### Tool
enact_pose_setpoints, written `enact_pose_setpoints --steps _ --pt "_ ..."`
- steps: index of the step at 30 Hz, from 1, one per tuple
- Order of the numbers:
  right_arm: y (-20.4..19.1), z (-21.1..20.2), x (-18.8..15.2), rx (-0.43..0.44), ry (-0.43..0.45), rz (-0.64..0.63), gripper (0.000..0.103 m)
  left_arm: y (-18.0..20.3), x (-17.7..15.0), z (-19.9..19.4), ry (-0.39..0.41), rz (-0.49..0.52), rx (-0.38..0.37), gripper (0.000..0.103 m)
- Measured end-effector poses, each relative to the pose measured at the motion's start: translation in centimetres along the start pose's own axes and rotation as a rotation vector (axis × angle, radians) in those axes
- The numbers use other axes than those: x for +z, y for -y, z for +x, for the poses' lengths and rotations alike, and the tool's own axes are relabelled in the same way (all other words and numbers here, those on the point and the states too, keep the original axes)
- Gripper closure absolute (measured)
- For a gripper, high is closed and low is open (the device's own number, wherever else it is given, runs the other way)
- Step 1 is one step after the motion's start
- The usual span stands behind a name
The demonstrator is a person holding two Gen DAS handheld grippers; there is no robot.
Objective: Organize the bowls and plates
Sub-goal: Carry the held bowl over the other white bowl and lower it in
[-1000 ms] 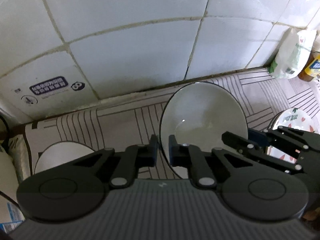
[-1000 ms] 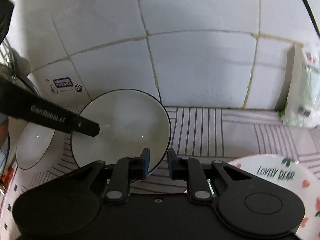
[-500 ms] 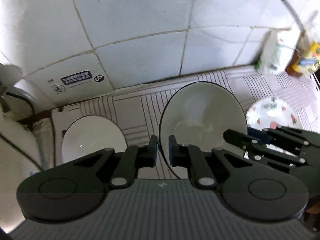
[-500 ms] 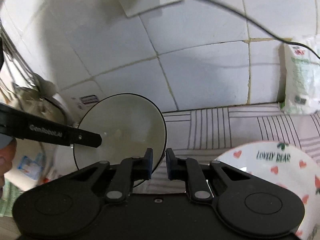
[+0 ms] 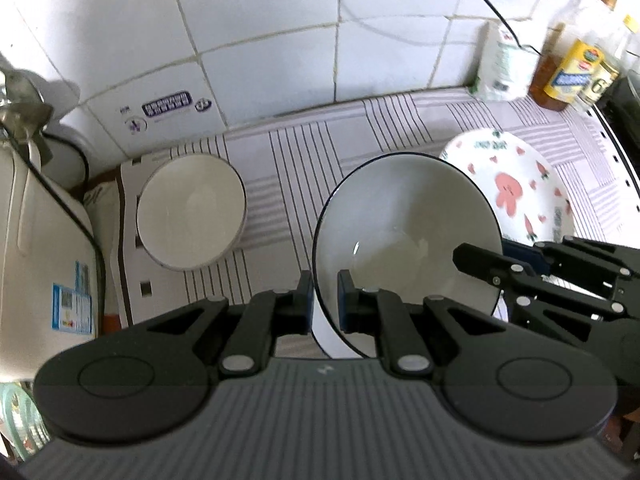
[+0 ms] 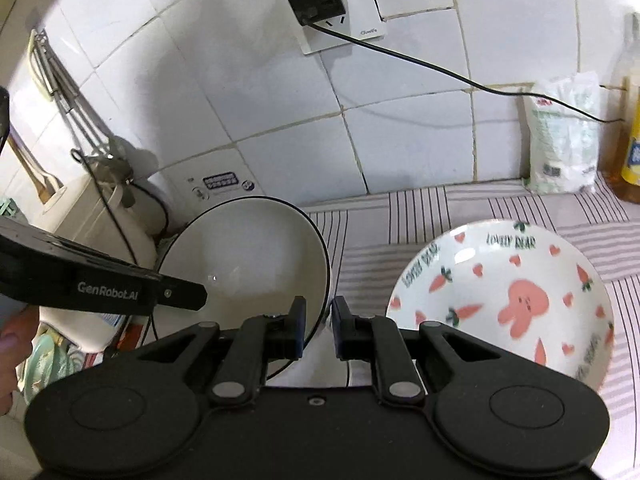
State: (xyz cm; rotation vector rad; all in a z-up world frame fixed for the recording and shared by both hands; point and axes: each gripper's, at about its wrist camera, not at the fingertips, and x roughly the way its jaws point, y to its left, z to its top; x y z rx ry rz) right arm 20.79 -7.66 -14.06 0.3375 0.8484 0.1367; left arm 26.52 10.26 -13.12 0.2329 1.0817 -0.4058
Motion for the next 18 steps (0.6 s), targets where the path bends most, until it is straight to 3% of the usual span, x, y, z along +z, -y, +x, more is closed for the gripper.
enact_pose_setpoints --steps 8,18 --pt "-0.7 -2.4 -1.9 -0.030 -0.040 0.023 0.086 0.5 -2.9 0.0 -0.021 -0.006 -0.041 0.093" --pt "-1.6 -2.3 -3.5 -0.045 -0.075 -0.017 0.086 -0.8 -4.1 0.7 -0.065 -0.052 -0.054 0.093"
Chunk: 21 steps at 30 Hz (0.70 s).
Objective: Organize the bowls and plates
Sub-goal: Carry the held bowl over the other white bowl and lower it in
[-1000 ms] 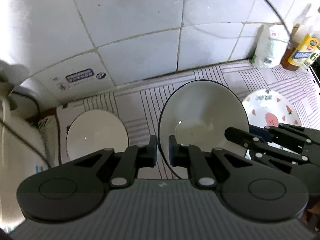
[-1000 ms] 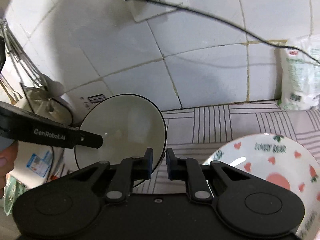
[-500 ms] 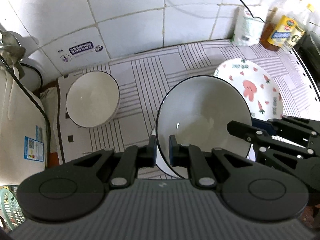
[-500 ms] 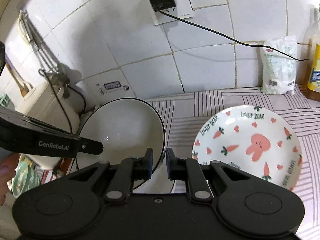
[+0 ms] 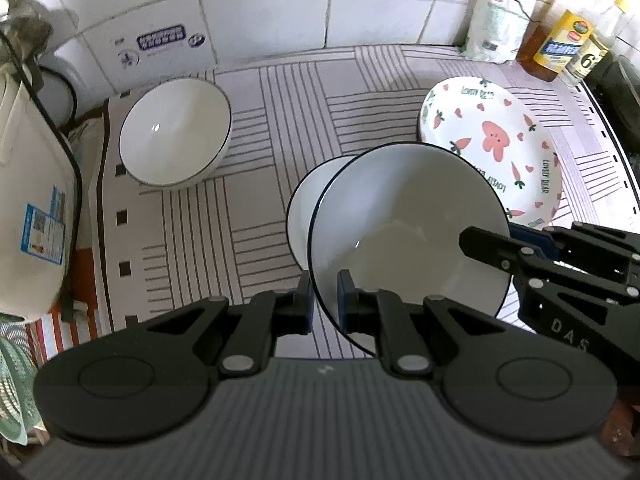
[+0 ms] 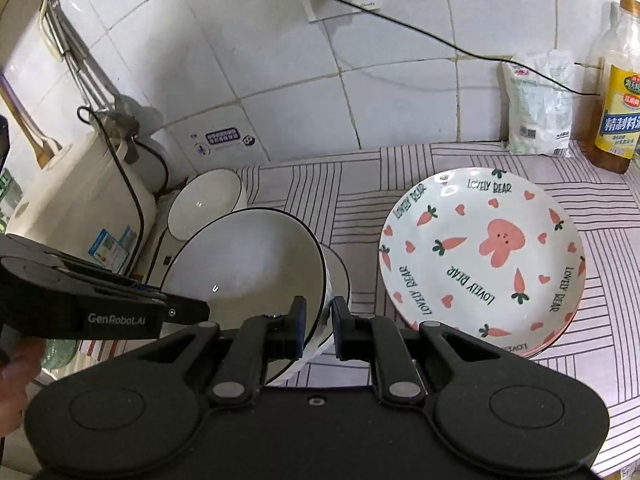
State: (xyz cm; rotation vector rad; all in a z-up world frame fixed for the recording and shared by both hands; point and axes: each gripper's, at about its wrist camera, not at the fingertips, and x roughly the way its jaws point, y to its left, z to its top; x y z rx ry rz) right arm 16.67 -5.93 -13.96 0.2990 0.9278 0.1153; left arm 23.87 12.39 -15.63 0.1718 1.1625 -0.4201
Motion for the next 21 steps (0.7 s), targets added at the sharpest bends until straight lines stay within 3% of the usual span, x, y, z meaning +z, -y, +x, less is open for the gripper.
enact_pose_setpoints --steps 14,21 --pt "-1.1 2.9 1.0 -0.033 -0.058 -0.098 0.086 -1.6 1.2 3.1 -0.074 -0.048 0.010 0.093" --pt "-1.5 4.3 0.9 -0.080 -0.053 -0.219 0.086 -1.3 1.9 4.4 -0.121 -0.041 0.005 0.092"
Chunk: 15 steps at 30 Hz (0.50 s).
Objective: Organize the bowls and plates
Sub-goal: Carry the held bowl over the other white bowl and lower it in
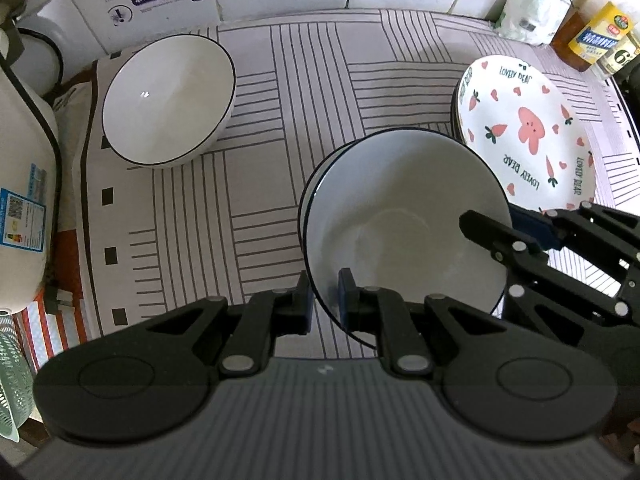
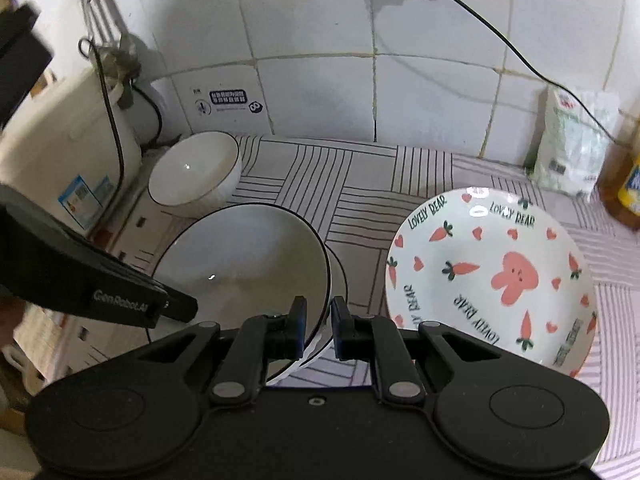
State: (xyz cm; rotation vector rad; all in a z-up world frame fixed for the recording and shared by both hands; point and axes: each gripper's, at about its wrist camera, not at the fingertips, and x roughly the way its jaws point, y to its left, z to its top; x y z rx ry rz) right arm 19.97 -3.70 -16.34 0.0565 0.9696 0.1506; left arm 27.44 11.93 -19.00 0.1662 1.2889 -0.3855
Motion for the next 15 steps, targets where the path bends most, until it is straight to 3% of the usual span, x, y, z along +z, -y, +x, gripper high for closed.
enact_pose_setpoints --steps 15 --pt "-1.0 2.2 0.2 -0.046 0.004 -0.207 0.086 -0.1 1.2 1.6 -0.073 -0.024 0.014 0.090"
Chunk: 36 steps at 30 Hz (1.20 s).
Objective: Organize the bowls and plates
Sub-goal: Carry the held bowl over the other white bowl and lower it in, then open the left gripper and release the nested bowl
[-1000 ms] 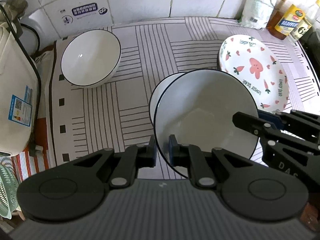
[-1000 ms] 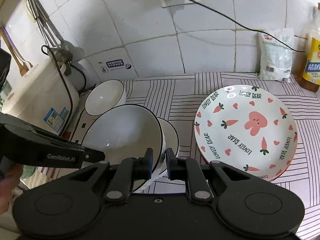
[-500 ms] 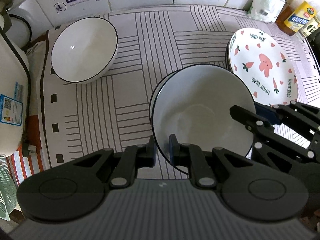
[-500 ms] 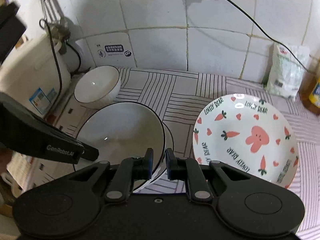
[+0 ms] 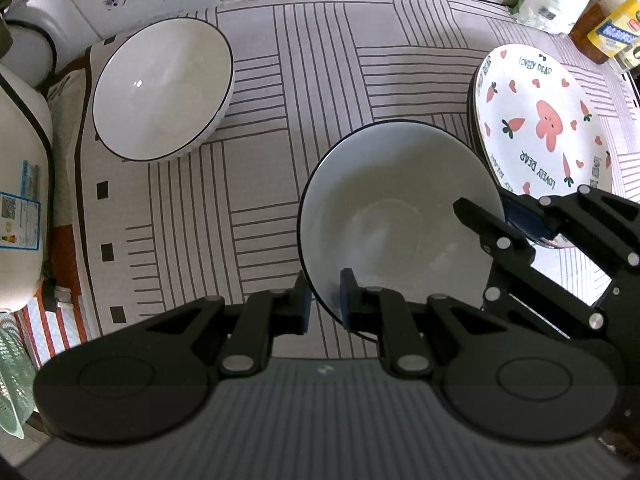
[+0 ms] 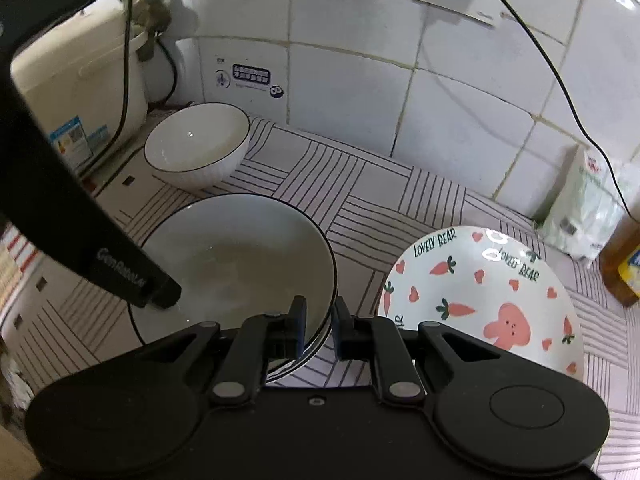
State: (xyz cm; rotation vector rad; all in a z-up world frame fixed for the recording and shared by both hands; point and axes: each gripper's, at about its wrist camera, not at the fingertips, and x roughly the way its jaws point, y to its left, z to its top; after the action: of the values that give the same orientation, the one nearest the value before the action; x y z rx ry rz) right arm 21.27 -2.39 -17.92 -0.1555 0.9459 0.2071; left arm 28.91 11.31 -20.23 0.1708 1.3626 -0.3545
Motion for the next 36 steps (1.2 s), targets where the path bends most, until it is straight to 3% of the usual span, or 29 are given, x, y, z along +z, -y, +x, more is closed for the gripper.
enact_pose_setpoints --steps 7,10,14,17,20,24,36 --pt "-1.4 0.8 0.1 -0.071 0.009 -0.109 0.085 -0.2 -0.1 0.3 0.009 -0.024 -0.008 0.089" --pt "-1.2 0.9 -0.2 -0.068 -0.005 -0.089 0.084 -0.8 -0.5 -0.4 0.030 -0.029 -0.040 0.089" --pt "-1.3 -0.2 -0.4 -0.057 0.006 -0.045 0.077 -1.1 -1.4 -2.0 0.079 0.016 -0.062 0.072" --pt "-1.9 -1.9 -0.4 -0.050 0.035 -0.017 0.073 -1.7 -2.2 -3.5 0.093 0.037 -0.087 0.070" --pt "-2.8 -3.8 -0.2 -0.068 0.055 0.024 0.069 -2.3 -3.2 -5.1 0.124 0.083 -0.075 0.063" --pt "-4.3 -5.9 -0.3 -0.089 0.094 0.046 0.061 -3.8 -4.4 -6.7 0.152 0.119 -0.070 0.062" --pt "-9.2 -9.2 -1.3 -0.045 0.173 0.104 0.056 -8.2 -6.3 -9.2 0.208 0.187 -0.009 0.056"
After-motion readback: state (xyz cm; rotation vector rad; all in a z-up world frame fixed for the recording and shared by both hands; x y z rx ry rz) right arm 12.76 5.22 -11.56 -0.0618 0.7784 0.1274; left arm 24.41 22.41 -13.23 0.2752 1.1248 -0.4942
